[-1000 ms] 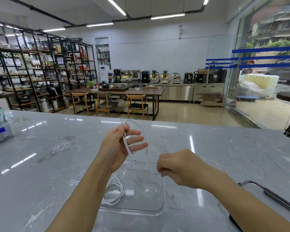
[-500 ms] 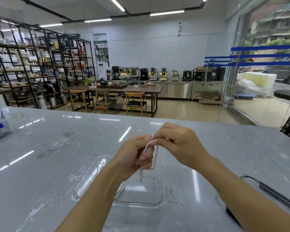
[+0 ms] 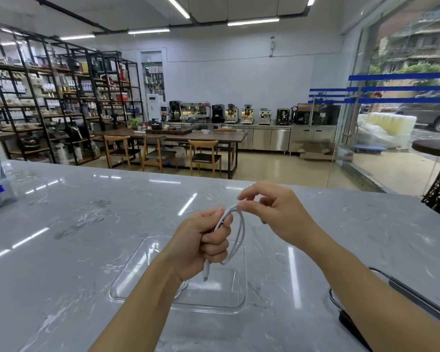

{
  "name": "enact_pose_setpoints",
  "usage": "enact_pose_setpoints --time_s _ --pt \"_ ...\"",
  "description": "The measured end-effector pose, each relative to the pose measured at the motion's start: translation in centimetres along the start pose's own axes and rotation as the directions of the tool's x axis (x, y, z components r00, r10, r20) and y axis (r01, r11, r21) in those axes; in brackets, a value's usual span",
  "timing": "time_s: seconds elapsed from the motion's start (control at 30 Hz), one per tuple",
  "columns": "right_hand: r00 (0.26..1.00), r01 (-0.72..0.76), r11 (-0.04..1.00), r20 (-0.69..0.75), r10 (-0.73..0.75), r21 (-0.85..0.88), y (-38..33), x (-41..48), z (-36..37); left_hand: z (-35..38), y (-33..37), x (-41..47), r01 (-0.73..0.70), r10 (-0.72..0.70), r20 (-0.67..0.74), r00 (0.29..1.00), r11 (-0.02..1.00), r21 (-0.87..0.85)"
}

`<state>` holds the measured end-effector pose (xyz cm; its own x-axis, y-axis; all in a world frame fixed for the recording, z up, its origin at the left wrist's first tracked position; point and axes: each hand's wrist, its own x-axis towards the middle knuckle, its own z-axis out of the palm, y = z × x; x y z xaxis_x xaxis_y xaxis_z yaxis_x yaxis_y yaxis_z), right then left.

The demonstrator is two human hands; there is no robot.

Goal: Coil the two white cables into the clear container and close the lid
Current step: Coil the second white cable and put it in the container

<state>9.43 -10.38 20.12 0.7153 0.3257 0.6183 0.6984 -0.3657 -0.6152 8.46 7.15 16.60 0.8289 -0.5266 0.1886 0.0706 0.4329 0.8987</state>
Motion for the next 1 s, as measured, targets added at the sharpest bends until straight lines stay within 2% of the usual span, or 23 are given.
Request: enact_pose_setpoints --time_s 0.1,0.17,0.27,0.37,0.43,0.47,0.5,0.53,0.57,0.6,0.63,0.7,0.77,0.87,1.0 --pt "0.998 -0.059 0.993 -0.032 0.062 0.106 1.0 -0.1 -0.4 -0.3 0.3 -0.4 -0.037 0.034 -0.025 0.999 0.983 -0.180" --pt "0.995 -0.054 0.998 -0.085 0.057 0.031 2.2 -0.3 -0.9 -1.0 0.5 -0.8 -0.046 0.051 0.010 0.999 0.958 -0.283" --pt "0.998 -0.046 0.985 -0.040 0.040 -0.169 4.1 -1.0 -1.1 -2.3 0.9 -1.2 -0.053 0.169 0.202 0.965 0.876 -0.479" --pt "0.985 -0.147 0.985 -0.103 0.138 -0.087 5.6 -1.8 -1.3 -3.7 2.6 -2.0 -0.112 0.276 0.162 0.947 0.760 -0.640" --pt "0.955 -0.238 0.970 -0.197 0.223 -0.053 6.3 -2.0 -1.3 -4.8 3.3 -2.0 -0.136 0.311 0.161 0.937 0.746 -0.652" --pt "0.946 -0.259 0.956 -0.234 0.223 -0.136 6.7 -2.1 -1.2 -5.3 3.4 -1.9 -0.159 0.314 0.143 0.938 0.761 -0.629" --pt "0.956 -0.242 0.918 -0.239 0.170 -0.315 7.0 -2.1 -1.0 -5.6 3.4 -1.8 -0.177 0.308 0.116 0.944 0.772 -0.610" --pt "0.979 -0.181 0.819 -0.183 0.095 -0.545 7.2 -2.3 -0.6 -5.6 3.4 -1.7 -0.184 0.292 0.084 0.953 0.775 -0.604" --pt "0.997 -0.083 0.697 -0.057 0.061 -0.713 7.0 -2.4 0.0 -5.3 3.4 -1.4 -0.188 0.278 0.054 0.959 0.769 -0.611" --pt "0.990 0.021 0.605 0.101 0.099 -0.796 6.6 -2.5 0.5 -5.0 3.4 -1.1 -0.211 0.253 -0.017 0.967 0.768 -0.605" --pt "0.951 0.124 0.563 0.259 0.166 -0.817 6.0 -2.5 0.9 -4.6 3.3 -0.9 -0.270 0.224 -0.151 0.963 0.796 -0.542" --pt "0.825 0.272 0.585 0.498 0.266 -0.764 4.5 -2.5 1.5 -4.0 3.3 -0.6 -0.330 0.214 -0.339 0.916 0.883 -0.335" --pt "0.764 0.354 0.656 0.611 0.209 -0.667 2.7 -2.6 2.0 -3.8 3.0 -0.1 -0.293 0.195 -0.392 0.899 0.933 -0.208" --pt "0.774 0.384 0.800 0.633 -0.006 -0.462 0.4 -2.8 2.2 -3.2 2.4 0.2 -0.165 0.146 -0.423 0.894 0.986 -0.009" --pt "0.832 0.454 0.831 0.488 -0.265 -0.323 -0.8 -1.7 1.6 -2.2 1.5 0.4 -0.036 0.121 -0.357 0.926 0.972 0.234"
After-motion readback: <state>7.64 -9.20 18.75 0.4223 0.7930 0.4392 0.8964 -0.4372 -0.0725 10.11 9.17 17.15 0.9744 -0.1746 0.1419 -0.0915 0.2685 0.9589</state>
